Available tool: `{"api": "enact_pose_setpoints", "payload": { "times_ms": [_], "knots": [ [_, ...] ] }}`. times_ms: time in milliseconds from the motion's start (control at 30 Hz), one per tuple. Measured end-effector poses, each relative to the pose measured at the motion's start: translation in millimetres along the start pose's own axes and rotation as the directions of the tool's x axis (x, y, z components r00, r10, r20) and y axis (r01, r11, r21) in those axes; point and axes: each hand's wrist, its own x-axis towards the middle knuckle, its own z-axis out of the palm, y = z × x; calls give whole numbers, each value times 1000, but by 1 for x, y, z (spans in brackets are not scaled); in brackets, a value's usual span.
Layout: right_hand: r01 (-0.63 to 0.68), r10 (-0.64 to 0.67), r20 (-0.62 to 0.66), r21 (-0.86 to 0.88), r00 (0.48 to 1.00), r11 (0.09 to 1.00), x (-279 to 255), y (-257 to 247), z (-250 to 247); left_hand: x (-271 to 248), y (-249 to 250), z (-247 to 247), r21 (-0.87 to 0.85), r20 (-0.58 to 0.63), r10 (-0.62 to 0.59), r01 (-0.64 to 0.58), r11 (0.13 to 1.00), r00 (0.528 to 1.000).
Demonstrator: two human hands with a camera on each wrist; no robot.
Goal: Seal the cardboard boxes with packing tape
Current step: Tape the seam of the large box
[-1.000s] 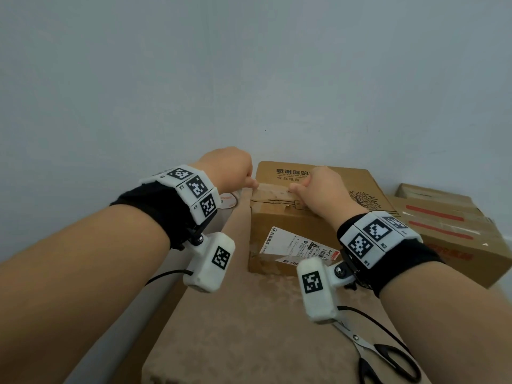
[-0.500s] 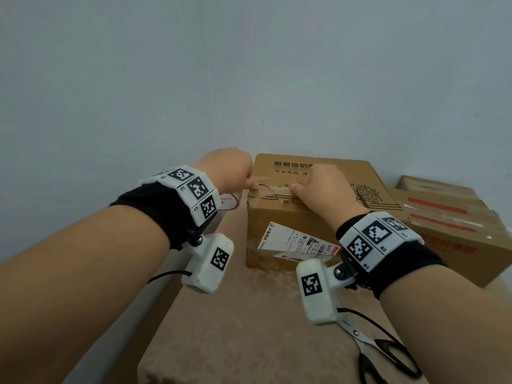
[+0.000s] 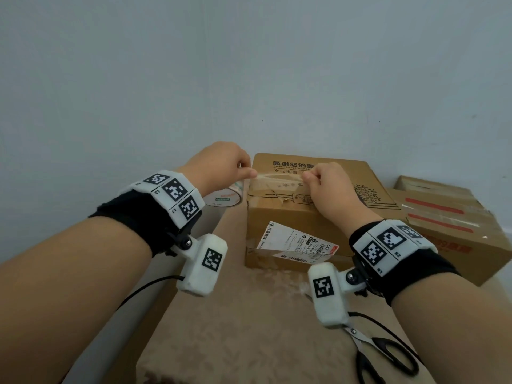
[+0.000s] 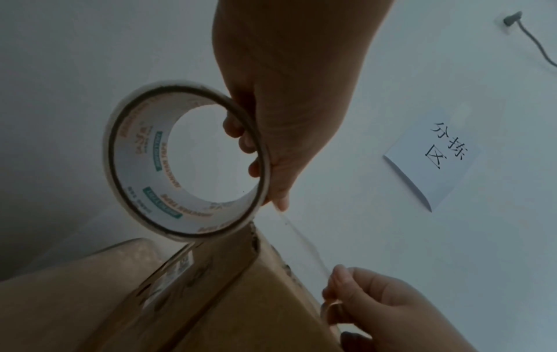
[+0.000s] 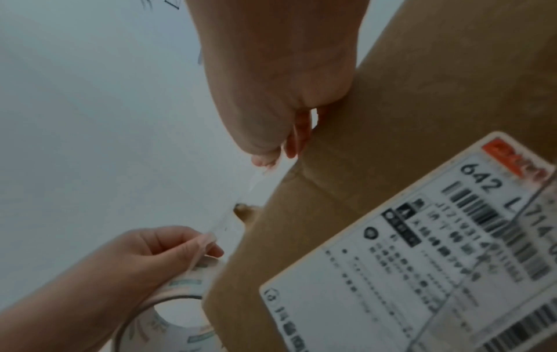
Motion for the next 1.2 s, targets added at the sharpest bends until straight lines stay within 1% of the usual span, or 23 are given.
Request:
{"api": "enact_pose_setpoints", "payload": {
  "times_ms": [100, 300, 400, 433, 467, 500, 533, 567, 600, 633, 667, 700, 733, 767, 833, 867, 933, 967, 1000, 1033, 1100, 1167, 1200],
  "knots": [
    [-54, 55, 16, -37, 998, 998, 6, -1, 3, 5, 0, -3, 18, 31, -28, 28, 999, 999],
    [-111, 119, 82, -93, 990, 989, 15, -4, 5, 16, 1, 2, 49, 100, -78, 73, 996, 992],
    [-129, 145, 81, -169, 986, 977, 17, -4, 5, 19, 3, 4, 68, 129, -90, 82, 994, 988],
    [-128, 141, 55, -199, 988, 972, 16, -4, 5, 20, 3, 5, 74, 135, -93, 84, 994, 986],
    [-109, 113, 2, -221, 994, 969, 14, -4, 4, 21, 3, 6, 79, 138, -94, 83, 993, 986],
    [-57, 44, -64, -226, 997, 972, 11, -6, 2, 21, 3, 6, 86, 140, -93, 82, 993, 986],
    [44, -69, -113, -212, 991, 976, 8, -9, 1, 21, 3, 6, 92, 141, -90, 78, 993, 986],
    [174, -196, -100, -192, 975, 966, 6, -15, 0, 21, 3, 6, 97, 137, -87, 74, 993, 987],
    [303, -309, -9, -172, 951, 937, 3, -22, 1, 21, 3, 6, 97, 129, -80, 68, 993, 988],
    [399, -380, 135, -170, 915, 901, -1, -31, 4, 21, 2, 6, 95, 122, -72, 60, 994, 990],
    [451, -390, 286, -190, 875, 872, -4, -36, 11, 20, 2, 6, 92, 117, -62, 51, 994, 991],
    [458, -343, 408, -229, 846, 859, -6, -40, 18, 20, 1, 6, 82, 115, -59, 50, 995, 992],
    [438, -274, 481, -268, 833, 858, -8, -40, 24, 18, -1, 7, 55, 112, -62, 57, 997, 992],
    [415, -219, 515, -303, 829, 858, -8, -39, 28, 16, -4, 8, 10, 108, -79, 78, 997, 991],
    [397, -175, 534, -335, 827, 855, -7, -37, 31, 8, -15, 12, -154, 96, -138, 152, 976, 986],
    [392, -168, 539, -334, 826, 857, -7, -37, 30, 2, -22, 15, -269, 105, -178, 200, 942, 978],
    [382, -160, 542, -326, 825, 865, -8, -38, 28, -11, -36, 22, -481, 185, -235, 296, 825, 954],
    [381, -159, 542, -325, 825, 866, -8, -38, 29, -17, -41, 27, -553, 220, -246, 329, 765, 944],
    [381, -160, 540, -327, 826, 865, -8, -39, 29, -22, -44, 30, -603, 229, -249, 338, 722, 941],
    [382, -161, 537, -331, 828, 863, -9, -40, 31, -25, -46, 33, -631, 220, -252, 334, 700, 943],
    [381, -156, 531, -346, 833, 857, -9, -40, 33, -27, -48, 33, -626, 183, -245, 305, 718, 952],
    [379, -148, 524, -366, 839, 850, -9, -42, 36, -25, -46, 27, -566, 157, -234, 282, 775, 959],
    [380, -147, 522, -375, 840, 845, -9, -43, 37, -24, -46, 24, -508, 156, -232, 279, 815, 960]
  ]
}}
